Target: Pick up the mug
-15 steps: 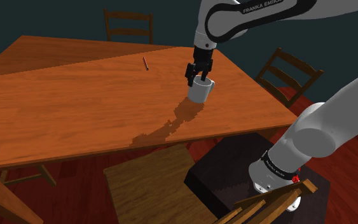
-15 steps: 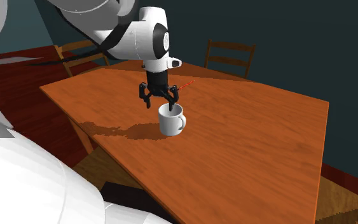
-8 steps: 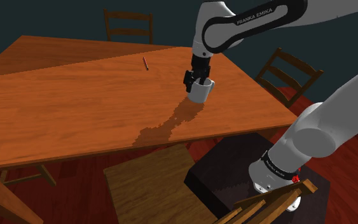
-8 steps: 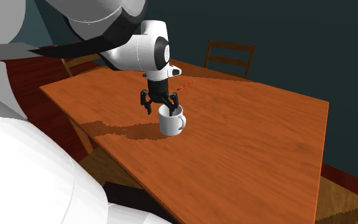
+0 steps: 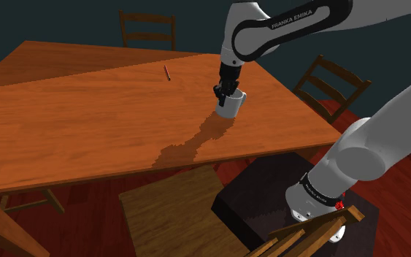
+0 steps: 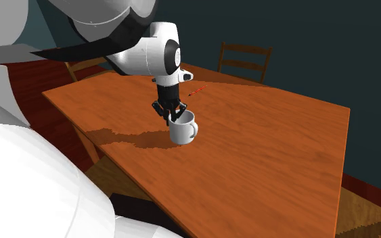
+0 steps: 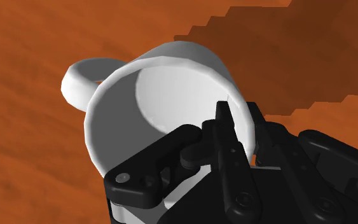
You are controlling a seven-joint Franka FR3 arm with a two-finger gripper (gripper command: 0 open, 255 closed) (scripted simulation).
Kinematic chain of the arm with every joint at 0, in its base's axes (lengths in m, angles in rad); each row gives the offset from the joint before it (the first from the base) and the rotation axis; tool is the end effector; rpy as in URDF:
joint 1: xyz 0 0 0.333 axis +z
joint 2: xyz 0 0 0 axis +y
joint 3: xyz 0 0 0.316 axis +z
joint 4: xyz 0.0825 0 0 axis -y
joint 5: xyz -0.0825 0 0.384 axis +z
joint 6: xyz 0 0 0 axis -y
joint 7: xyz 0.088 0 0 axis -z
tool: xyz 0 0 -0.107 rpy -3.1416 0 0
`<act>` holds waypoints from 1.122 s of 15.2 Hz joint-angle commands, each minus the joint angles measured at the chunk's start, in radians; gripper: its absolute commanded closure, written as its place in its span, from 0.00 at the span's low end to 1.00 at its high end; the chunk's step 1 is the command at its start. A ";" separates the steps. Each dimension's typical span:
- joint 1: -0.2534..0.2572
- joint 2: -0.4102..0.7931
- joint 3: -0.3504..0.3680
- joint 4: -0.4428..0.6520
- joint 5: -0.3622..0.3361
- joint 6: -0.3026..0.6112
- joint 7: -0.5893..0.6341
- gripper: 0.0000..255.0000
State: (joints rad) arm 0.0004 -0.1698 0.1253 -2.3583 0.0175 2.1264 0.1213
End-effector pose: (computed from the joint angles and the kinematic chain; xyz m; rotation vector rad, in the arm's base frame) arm 0.4662 0.0601 0.3904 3.1258 -0.0121 -0.0970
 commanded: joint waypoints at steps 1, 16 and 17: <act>0.000 0.000 0.000 0.000 0.000 0.000 0.000 1.00; 0.000 -0.073 -0.005 0.122 0.006 -0.194 -0.007 1.00; 0.000 -0.076 -0.006 0.132 0.006 -0.208 -0.007 1.00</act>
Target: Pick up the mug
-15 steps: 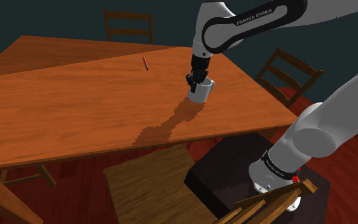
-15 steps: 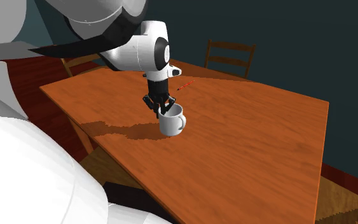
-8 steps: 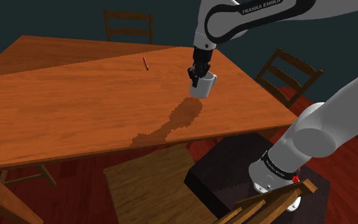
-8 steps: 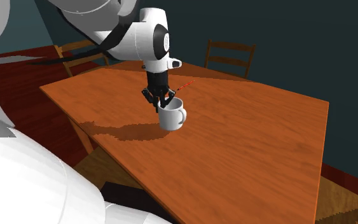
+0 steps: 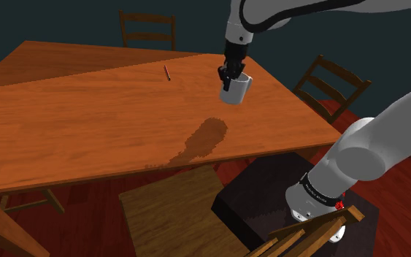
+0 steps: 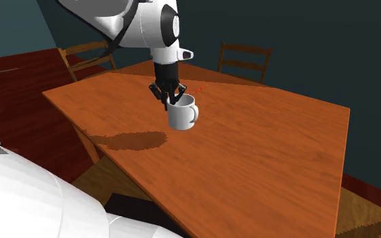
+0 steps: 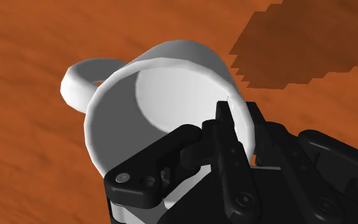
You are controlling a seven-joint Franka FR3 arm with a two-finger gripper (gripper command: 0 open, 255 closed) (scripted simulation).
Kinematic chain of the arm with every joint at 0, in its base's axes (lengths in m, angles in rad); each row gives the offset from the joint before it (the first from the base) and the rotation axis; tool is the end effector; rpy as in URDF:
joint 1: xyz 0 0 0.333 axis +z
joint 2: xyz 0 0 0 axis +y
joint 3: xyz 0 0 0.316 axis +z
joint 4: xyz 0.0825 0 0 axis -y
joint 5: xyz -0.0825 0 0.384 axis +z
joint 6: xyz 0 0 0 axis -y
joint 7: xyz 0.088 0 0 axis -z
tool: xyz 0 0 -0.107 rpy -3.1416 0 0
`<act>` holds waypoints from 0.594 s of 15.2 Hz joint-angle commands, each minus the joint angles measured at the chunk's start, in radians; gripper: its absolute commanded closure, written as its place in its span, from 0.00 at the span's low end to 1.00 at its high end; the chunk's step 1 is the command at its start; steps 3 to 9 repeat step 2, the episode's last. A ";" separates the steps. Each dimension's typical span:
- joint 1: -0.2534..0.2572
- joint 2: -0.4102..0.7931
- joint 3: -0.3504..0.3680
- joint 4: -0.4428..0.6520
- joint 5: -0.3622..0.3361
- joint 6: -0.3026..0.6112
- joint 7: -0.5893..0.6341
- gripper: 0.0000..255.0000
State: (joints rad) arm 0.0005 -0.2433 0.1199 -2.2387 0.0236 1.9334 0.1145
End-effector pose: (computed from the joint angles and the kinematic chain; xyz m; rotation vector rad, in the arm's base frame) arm 0.4654 0.0601 0.4634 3.1257 -0.0119 -0.0974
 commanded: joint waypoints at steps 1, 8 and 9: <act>0.000 -0.003 0.000 0.014 0.000 -0.017 0.000 1.00; 0.000 -0.003 0.000 0.014 0.000 -0.017 0.000 1.00; 0.000 -0.003 0.000 0.014 0.000 -0.017 0.000 1.00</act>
